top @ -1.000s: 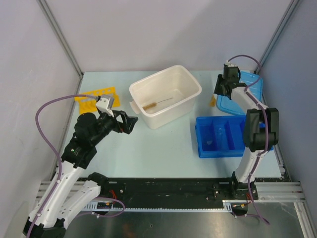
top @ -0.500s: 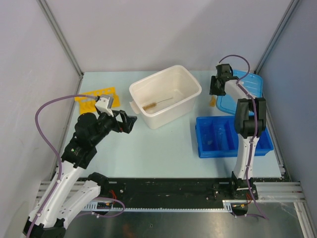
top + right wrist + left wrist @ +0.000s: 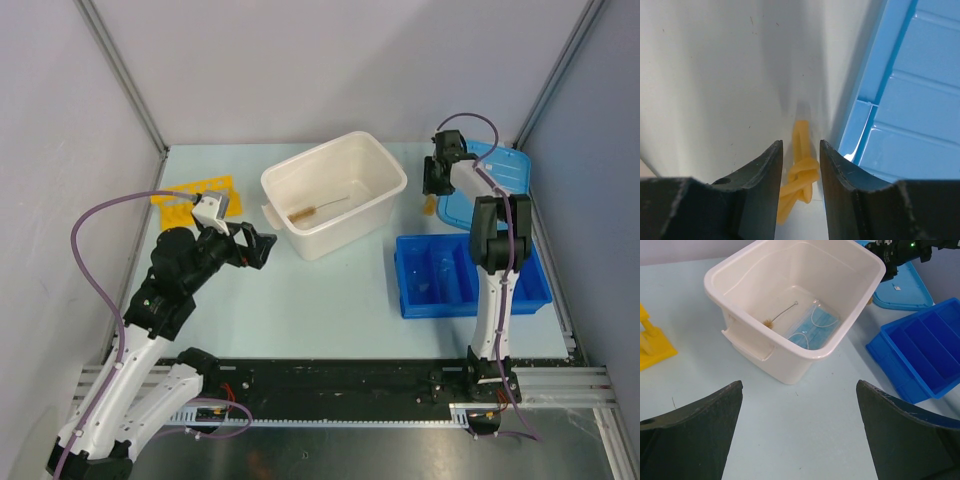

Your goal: Organize the chemistry lab equipment

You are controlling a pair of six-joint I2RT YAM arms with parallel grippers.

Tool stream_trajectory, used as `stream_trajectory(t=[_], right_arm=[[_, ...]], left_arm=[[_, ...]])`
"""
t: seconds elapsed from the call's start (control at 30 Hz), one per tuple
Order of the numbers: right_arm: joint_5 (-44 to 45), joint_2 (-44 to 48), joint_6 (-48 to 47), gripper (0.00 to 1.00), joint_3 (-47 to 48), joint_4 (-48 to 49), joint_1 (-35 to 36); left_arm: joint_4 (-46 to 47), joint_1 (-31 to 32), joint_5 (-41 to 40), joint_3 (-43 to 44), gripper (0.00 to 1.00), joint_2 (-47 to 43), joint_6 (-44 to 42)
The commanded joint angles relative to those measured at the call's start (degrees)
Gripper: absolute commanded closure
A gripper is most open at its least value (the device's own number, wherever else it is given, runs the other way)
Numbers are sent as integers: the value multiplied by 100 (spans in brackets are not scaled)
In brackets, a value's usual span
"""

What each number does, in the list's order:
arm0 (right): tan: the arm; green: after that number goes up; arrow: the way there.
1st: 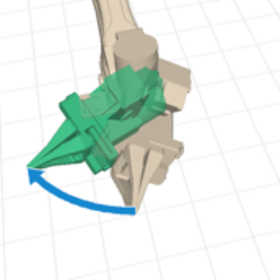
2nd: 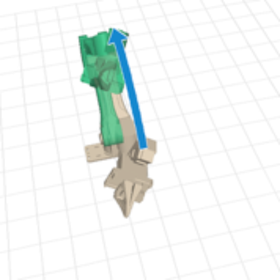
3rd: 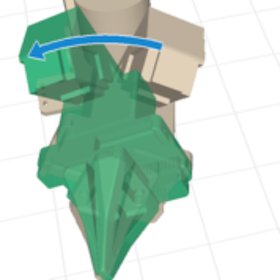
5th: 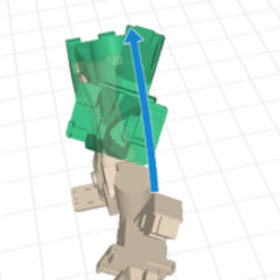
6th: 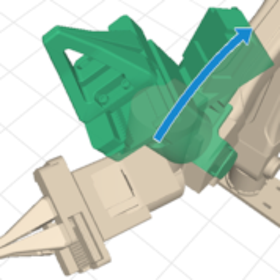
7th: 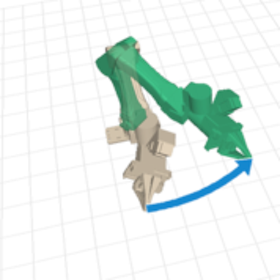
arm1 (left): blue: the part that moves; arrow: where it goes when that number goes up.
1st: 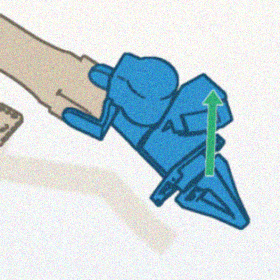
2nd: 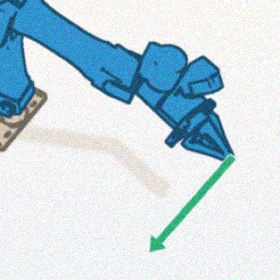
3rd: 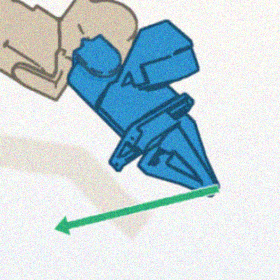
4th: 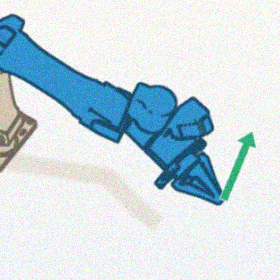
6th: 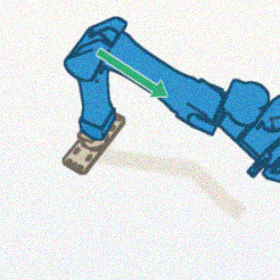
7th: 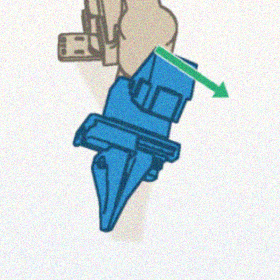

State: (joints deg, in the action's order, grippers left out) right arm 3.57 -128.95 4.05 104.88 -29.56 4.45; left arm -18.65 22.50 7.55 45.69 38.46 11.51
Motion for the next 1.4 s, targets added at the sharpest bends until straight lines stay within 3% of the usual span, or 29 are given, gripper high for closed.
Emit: stream_trajectory(t=[0.0, 0.17, 0.47, 0.6, 1.13, 1.37], right_arm=[[27, -190, -93, 60, 340, -145, 75], [270, -396, -153, 61, 540, -303, 186], [996, -365, -377, 89, 810, -397, 455], [1129, -96, -387, 96, 975, -315, 551], [1974, 2128, -270, 99, 880, 302, 1167], [1055, 3148, 581, 98, -88, 1501, 1417]], left_arm=[[64, 36, -89, 107, 1, -43, -122], [64, 35, -118, 107, 1, -74, -121], [68, 40, -135, 106, 0, -80, -122], [68, 41, -146, 99, 1, -82, -122], [50, 40, -223, 106, 1, -107, -118], [38, 36, -216, 107, 1, -101, -114]])
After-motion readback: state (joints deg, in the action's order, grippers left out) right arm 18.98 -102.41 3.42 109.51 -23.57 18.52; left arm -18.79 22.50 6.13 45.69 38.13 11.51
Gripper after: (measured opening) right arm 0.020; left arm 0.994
